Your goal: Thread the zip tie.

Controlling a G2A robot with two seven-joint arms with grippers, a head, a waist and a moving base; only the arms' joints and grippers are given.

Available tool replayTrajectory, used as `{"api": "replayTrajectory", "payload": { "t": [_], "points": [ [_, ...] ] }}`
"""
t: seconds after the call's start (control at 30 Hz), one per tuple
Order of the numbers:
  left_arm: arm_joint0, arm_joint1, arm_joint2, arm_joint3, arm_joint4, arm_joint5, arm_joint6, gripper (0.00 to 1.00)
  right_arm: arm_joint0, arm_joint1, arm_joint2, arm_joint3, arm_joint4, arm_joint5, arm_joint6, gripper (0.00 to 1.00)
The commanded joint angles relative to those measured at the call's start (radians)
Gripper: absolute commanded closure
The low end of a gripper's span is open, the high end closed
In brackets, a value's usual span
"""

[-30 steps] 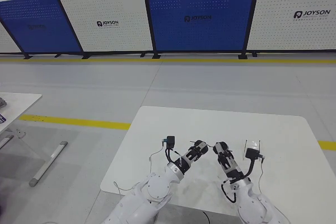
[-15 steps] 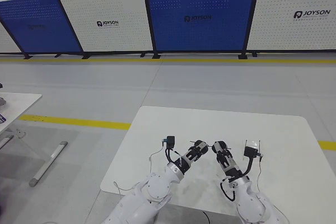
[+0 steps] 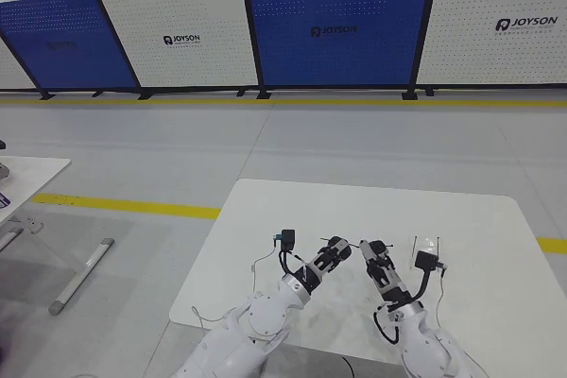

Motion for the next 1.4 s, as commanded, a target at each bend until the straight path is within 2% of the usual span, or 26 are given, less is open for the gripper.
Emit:
{"api": "replayTrajectory", "payload": {
  "t": [0.0,0.1,0.13,0.17,0.27,0.3,0.33,1.37],
  "points": [
    [0.0,0.0,0.0,0.0,0.0,0.0,0.0,1.0,-0.005,0.001,0.004,-0.001,-0.001,0.0,0.001,0.71],
    [0.0,0.0,0.0,0.0,0.0,0.0,0.0,1.0,-0.009,0.002,0.01,-0.002,0.0,0.0,0.002,0.74],
    [0.0,0.0,0.0,0.0,0.0,0.0,0.0,1.0,-0.009,0.003,0.012,-0.004,0.001,0.0,0.002,0.81],
    [0.0,0.0,0.0,0.0,0.0,0.0,0.0,1.0,-0.01,0.003,0.013,-0.007,0.001,0.0,0.002,0.84],
    [0.0,0.0,0.0,0.0,0.0,0.0,0.0,1.0,-0.01,0.003,0.014,-0.012,-0.002,0.0,0.007,0.87],
    [0.0,0.0,0.0,0.0,0.0,0.0,0.0,1.0,-0.01,0.004,0.014,-0.013,-0.003,0.0,0.008,0.96],
    [0.0,0.0,0.0,0.0,0.0,0.0,0.0,1.0,-0.009,0.004,0.014,-0.014,-0.004,0.0,0.01,1.0],
    [0.0,0.0,0.0,0.0,0.0,0.0,0.0,1.0,0.049,-0.006,-0.015,0.021,-0.007,0.0,0.107,1.0]
  ]
}}
